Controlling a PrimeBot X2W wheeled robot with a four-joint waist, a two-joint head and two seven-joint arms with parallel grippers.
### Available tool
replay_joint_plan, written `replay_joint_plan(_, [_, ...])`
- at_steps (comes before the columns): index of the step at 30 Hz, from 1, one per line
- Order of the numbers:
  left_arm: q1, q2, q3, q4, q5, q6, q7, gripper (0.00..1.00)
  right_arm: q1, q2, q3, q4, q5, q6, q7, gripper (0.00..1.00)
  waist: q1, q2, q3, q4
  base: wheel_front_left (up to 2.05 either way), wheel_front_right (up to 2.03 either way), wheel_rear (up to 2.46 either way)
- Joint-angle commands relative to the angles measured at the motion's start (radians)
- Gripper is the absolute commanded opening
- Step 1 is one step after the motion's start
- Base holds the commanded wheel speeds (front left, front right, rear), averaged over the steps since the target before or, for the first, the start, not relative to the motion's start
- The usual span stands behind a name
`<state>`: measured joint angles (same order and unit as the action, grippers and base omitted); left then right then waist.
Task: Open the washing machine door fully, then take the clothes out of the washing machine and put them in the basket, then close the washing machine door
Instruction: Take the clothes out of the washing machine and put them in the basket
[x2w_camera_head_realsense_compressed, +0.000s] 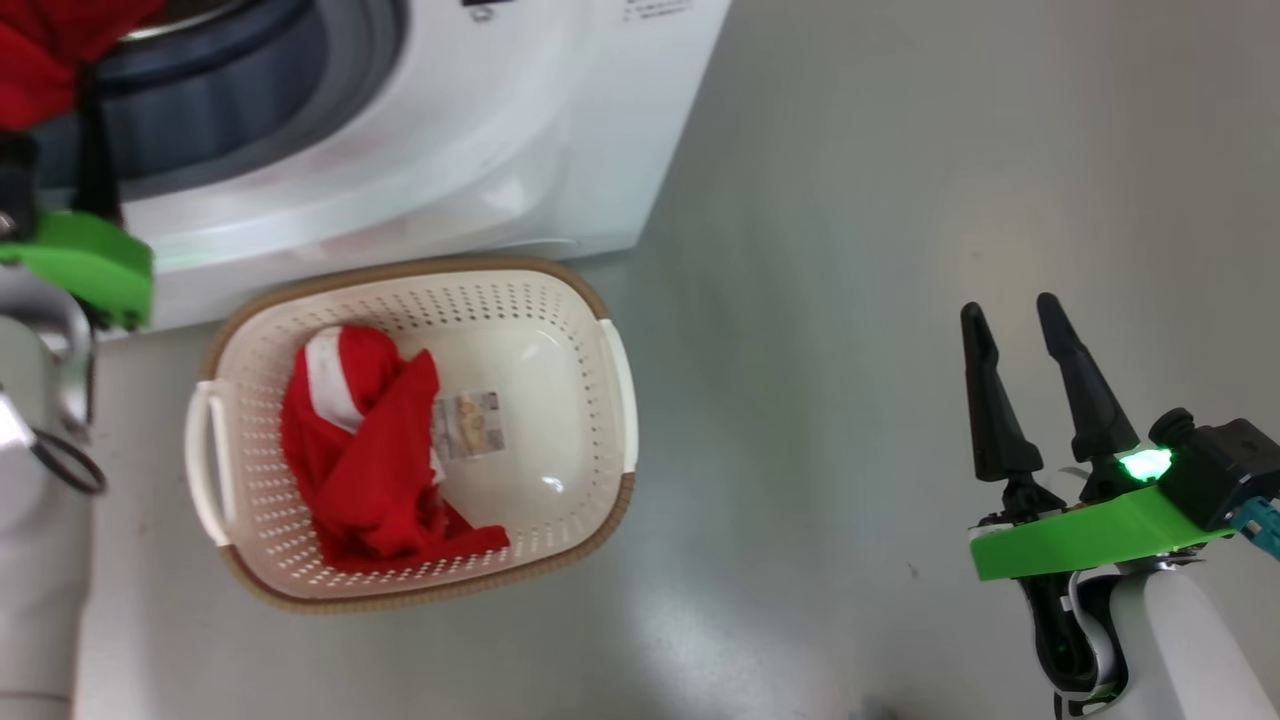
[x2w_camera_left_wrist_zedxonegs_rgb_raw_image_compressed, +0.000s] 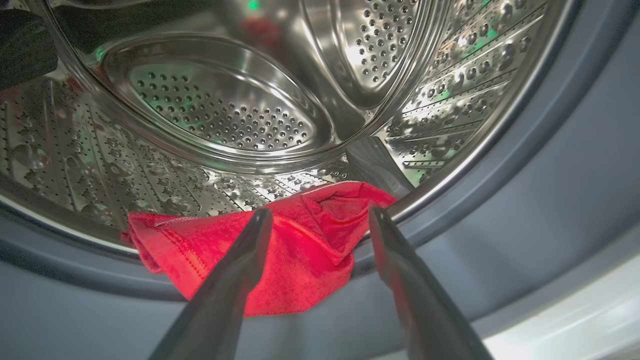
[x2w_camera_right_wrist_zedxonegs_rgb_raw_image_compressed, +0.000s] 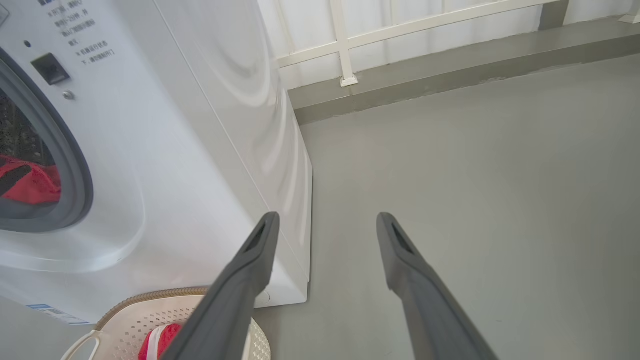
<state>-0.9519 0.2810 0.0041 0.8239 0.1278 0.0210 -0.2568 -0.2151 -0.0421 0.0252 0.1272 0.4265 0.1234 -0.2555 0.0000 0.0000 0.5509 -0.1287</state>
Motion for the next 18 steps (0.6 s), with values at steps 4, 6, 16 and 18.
replay_joint_plan(4, [-0.099, 0.102, 0.013, 0.073, 0.010, 0.036, -0.005, 1.00, -0.020, -0.008, 0.044, -0.028, 0.020, 0.007, -0.006, 1.00, 0.0000, 0.0000, 0.050, -0.047, 0.00, 0.00, 0.00])
replay_joint_plan(6, [-0.139, 0.125, 0.010, 0.117, 0.012, 0.047, -0.005, 1.00, -0.027, -0.008, 0.050, -0.031, 0.025, 0.007, -0.006, 1.00, 0.0000, 0.0000, 0.061, -0.057, 0.00, 0.00, 0.00])
replay_joint_plan(16, [-0.281, 0.177, -0.019, 0.349, 0.029, 0.070, -0.002, 1.00, -0.035, -0.008, 0.061, -0.038, 0.035, 0.007, -0.006, 1.00, 0.0000, 0.0000, 0.085, -0.079, 0.00, 0.00, 0.00])
replay_joint_plan(18, [-0.302, 0.182, -0.029, 0.385, 0.033, 0.071, 0.002, 1.00, -0.036, -0.008, 0.063, -0.038, 0.037, 0.007, -0.006, 1.00, 0.0000, 0.0000, 0.086, -0.083, 0.00, 0.00, 0.00])
